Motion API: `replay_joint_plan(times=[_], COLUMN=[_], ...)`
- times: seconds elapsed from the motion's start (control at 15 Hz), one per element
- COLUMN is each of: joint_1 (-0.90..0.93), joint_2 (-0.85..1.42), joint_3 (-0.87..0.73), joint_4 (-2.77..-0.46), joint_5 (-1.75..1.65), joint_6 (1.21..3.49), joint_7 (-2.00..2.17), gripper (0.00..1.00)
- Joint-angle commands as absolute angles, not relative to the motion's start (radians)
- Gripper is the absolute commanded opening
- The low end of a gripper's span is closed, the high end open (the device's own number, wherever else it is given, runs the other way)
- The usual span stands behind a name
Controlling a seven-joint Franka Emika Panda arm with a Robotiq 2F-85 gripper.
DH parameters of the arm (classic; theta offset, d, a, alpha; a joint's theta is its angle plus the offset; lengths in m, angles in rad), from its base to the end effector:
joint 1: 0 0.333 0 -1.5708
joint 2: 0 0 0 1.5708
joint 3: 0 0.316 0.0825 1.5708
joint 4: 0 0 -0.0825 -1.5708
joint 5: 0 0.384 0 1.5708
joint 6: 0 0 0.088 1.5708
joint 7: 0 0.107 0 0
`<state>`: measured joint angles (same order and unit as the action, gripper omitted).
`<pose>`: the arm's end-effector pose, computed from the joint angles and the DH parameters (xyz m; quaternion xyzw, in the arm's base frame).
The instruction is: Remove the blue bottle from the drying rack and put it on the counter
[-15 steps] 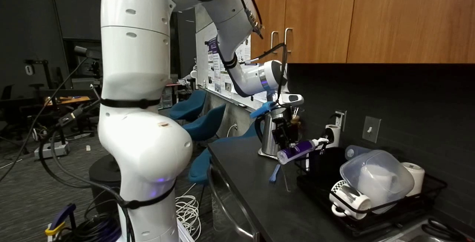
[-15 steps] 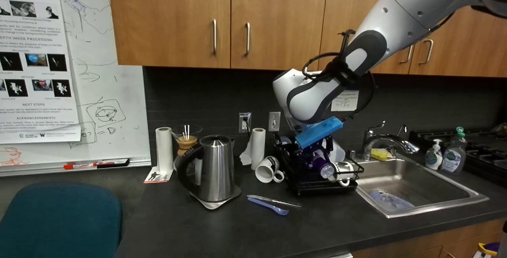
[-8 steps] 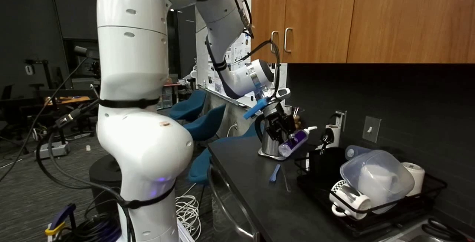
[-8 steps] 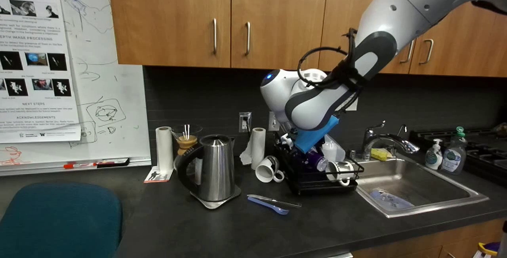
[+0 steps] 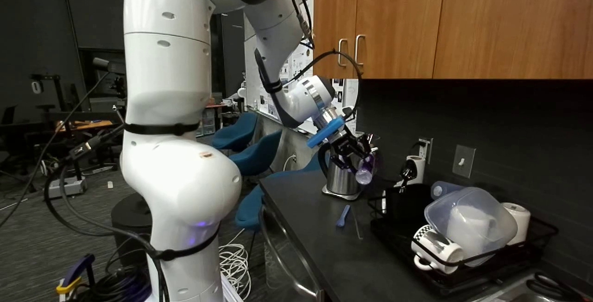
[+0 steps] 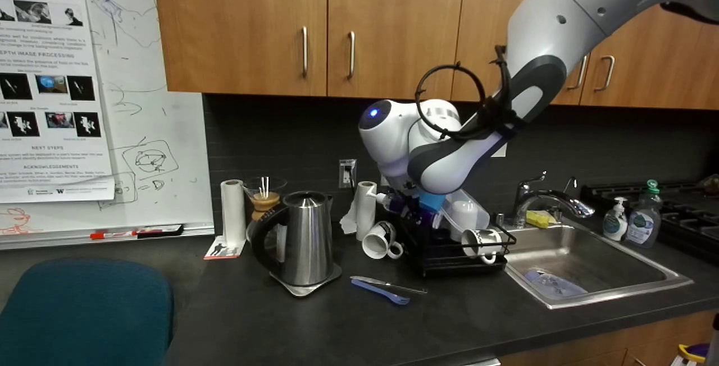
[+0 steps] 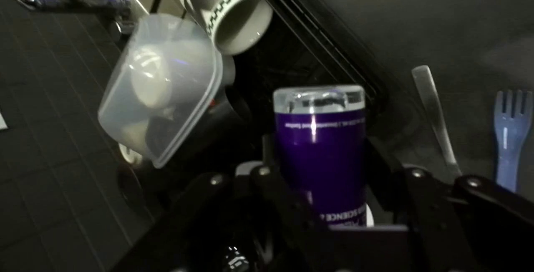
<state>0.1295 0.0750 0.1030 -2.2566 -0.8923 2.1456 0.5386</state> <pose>0.5120 0.0876 0.3268 0.9298 0.1271 0.0496 0.3418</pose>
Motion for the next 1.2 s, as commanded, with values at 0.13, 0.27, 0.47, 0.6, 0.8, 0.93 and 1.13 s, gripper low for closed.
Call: replay_joint_plan(times=[0.13, 0.27, 0.47, 0.6, 0.8, 0.93, 1.13], joint_1=[0.131, 0.129, 0.13, 0.133, 0.137, 0.142, 0.146], joint_2=[0.138, 0.166, 0.198, 0.218, 0.256, 0.272, 0.294], joint_3=[0.117, 0.114, 0.108, 0.105, 0.097, 0.087, 0.07], joint_4=[-2.247, -2.252, -2.265, -2.268, -2.259, -2.254, -2.24], joint_5=[-0.843, -0.798, -0.721, -0.671, -0.6, -0.575, -0.554], joint_6=[2.344, 2.376, 2.383, 2.375, 2.354, 2.34, 2.322], joint_7=[0.428, 0.401, 0.367, 0.341, 0.307, 0.299, 0.298], gripper=[0.27, 0.27, 0.27, 0.27, 0.27, 0.27, 0.27])
